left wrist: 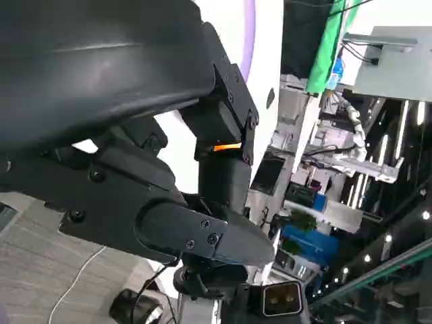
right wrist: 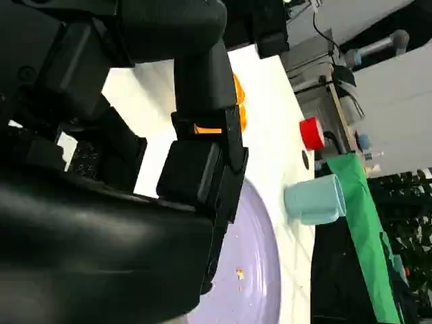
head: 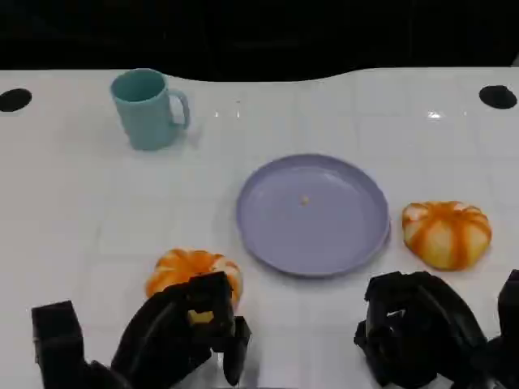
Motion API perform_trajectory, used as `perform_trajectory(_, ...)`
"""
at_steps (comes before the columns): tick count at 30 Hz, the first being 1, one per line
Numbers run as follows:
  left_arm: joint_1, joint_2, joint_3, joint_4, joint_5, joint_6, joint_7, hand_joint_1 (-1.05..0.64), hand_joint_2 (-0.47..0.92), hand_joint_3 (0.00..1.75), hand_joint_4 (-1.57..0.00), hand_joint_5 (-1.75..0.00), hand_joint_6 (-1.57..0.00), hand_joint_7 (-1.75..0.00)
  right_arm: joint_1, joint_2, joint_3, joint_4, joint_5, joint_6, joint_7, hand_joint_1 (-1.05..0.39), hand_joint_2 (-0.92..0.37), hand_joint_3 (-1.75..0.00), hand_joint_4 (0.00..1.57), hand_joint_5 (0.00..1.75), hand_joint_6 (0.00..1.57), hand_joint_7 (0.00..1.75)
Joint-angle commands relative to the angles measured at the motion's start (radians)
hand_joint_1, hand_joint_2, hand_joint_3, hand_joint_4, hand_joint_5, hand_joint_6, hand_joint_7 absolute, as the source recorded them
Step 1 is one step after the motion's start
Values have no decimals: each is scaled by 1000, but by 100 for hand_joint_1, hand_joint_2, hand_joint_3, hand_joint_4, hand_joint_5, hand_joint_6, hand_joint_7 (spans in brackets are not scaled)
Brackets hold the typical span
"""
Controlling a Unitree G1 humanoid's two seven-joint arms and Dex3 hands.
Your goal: Grasp the bread from the table and place it into the plate.
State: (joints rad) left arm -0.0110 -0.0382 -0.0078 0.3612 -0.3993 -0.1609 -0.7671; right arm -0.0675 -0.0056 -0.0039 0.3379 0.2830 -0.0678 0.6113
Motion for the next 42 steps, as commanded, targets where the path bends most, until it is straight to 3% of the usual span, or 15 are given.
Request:
perform_trajectory(1, 4, 13, 5, -9, -2, 6, -2, -81, 91, 6, -105, -173, -98, -154, -3, -14, -7, -4, 8, 1, -1, -105, -5, -139, 149, 138, 157, 98)
perform_trajectory(18, 5, 8, 13, -20, -23, 13, -14, -80, 91, 6, -105, -172, -97, -154, 1, -16, -1, -7, 1, -4, -2, -105, -8, -137, 151, 137, 157, 101)
perform_trajectory(25, 5, 21, 15, -57, 5, -68, -1, -82, 92, 8, -86, -159, -81, -123, 6, -12, 1, -24, 1, 14, -15, -105, -8, -136, 149, 137, 157, 99)
perform_trajectory(32, 26, 112, -16, -225, 195, -123, 113, -77, 92, 11, -67, -134, -62, -95, 12, -8, 3, -41, 7, 35, -22, -105, -5, -140, 150, 138, 157, 101)
perform_trajectory(36, 23, 164, -23, -298, 250, -133, 144, -77, 92, 7, -66, -115, -54, -78, 15, -6, 2, -47, 10, 43, -22, -105, -4, -141, 150, 138, 157, 101)
perform_trajectory(42, 32, 214, -25, -389, 342, -140, 225, -78, 90, 2, -58, -103, -46, -64, 18, -5, 3, -55, 6, 48, -28, -105, -4, -141, 149, 139, 157, 101)
